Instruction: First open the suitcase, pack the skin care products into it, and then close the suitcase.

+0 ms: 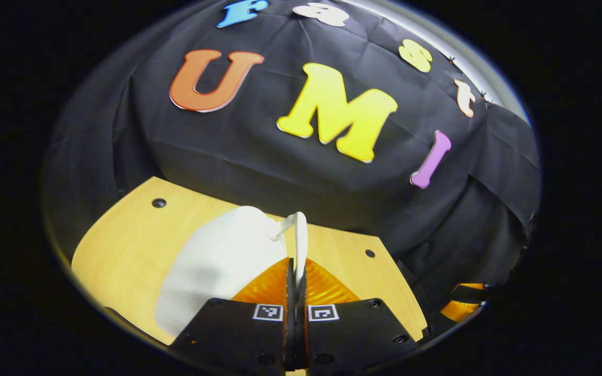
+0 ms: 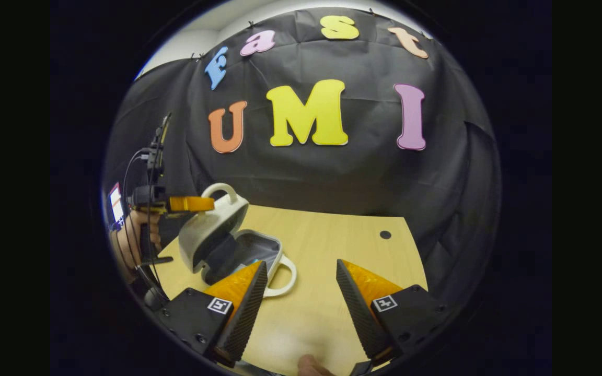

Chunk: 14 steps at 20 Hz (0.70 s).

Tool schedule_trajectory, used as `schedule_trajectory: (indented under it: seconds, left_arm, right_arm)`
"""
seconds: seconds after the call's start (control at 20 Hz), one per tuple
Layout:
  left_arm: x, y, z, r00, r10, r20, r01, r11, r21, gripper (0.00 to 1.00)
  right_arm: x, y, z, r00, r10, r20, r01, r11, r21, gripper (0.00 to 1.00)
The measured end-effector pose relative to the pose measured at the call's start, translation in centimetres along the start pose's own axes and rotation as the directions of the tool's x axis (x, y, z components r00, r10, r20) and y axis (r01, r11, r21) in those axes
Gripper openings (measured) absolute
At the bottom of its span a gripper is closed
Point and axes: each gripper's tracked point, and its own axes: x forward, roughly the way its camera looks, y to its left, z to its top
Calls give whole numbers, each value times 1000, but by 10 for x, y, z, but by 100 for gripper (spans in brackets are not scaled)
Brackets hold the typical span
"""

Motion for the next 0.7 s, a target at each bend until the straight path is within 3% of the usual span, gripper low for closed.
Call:
schedule_trajectory:
  seconds: [0.1, 0.25, 0.7]
  left_arm:
    - [22, -21, -36, 998, -19, -63, 24, 997, 78, 3]
    - [48, -33, -81, 990, 6, -138, 13, 990, 137, 3]
    - [85, -44, -154, 956, 125, -265, -46, 958, 284, 4]
  right_arm:
    - [-2, -11, -2, 1000, -1, 1, 1, 1000, -3, 77]
    - [-3, -25, -13, 1000, -8, -25, 8, 1000, -18, 79]
    - [-11, -64, -57, 993, -36, -109, 35, 999, -12, 79]
